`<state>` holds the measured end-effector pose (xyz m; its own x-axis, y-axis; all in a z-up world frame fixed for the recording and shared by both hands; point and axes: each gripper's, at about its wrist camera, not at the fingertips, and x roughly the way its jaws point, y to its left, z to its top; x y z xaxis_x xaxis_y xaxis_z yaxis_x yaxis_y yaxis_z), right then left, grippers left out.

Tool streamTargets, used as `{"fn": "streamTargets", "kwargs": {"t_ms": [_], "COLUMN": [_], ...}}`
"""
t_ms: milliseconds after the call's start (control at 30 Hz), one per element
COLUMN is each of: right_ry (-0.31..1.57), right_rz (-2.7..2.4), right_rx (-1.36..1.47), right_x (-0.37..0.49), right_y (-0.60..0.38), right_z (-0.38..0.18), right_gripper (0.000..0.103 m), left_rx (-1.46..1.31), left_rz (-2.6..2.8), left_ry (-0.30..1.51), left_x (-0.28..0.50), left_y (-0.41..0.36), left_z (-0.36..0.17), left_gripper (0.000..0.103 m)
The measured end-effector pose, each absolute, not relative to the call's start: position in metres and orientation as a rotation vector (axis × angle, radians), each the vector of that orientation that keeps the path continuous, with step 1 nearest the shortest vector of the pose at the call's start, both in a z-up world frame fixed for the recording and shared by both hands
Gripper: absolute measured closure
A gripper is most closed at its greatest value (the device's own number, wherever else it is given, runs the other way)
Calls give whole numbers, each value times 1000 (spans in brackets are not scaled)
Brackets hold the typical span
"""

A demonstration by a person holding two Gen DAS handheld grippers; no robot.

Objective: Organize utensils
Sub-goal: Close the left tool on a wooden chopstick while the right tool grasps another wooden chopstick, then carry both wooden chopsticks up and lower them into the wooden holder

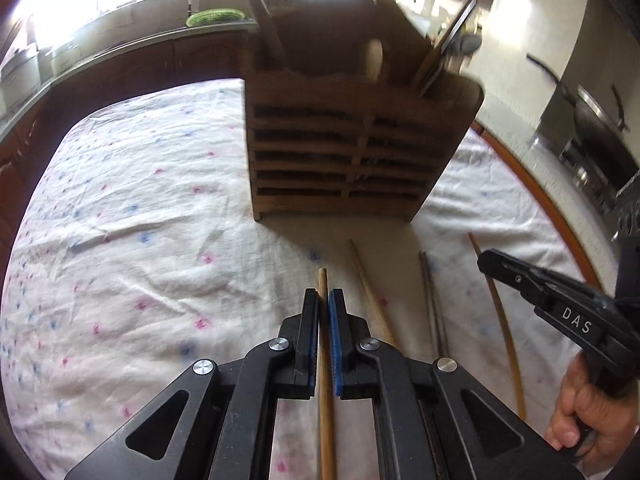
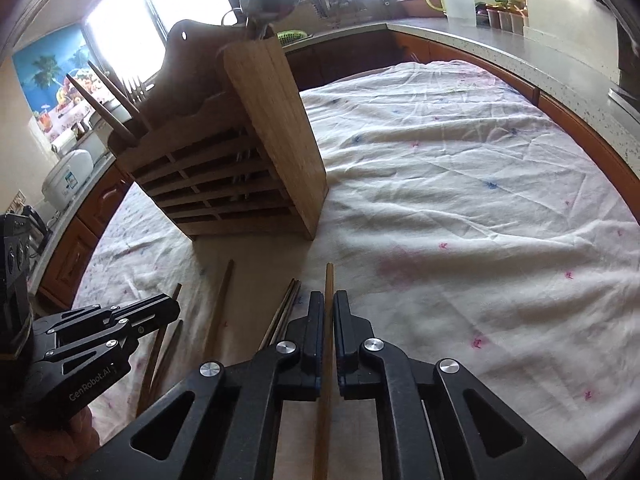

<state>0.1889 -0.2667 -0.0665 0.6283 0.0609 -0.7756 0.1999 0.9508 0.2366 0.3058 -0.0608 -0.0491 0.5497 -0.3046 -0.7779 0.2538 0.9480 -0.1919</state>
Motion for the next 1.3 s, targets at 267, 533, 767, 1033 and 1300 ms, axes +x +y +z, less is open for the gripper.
{"fn": "streamTargets", "kwargs": {"t_ms": [267, 533, 767, 1033, 1300], "right_ry": [771, 657, 573, 552, 526], "right_rz": [-25, 11, 21, 18, 22], "right_rx": [354, 351, 324, 306, 297], "right_x": [155, 127, 115, 117, 120], "right_y": [-264, -260, -259, -256, -257], "right_z": [-15, 34, 68, 78, 86], "right_gripper": [98, 98, 99, 99, 99], "left_rx": [-215, -279, -282, -283, -280], "left_rz": [-355, -355, -344, -335, -327], "left_ry": [796, 686, 614, 593, 548], "left_x": [260, 218, 182, 180, 183], "left_y": [-27, 6, 32, 38, 42], "left_z": [-6, 26, 53, 62, 76], "left_gripper": [100, 100, 100, 100, 100]}}
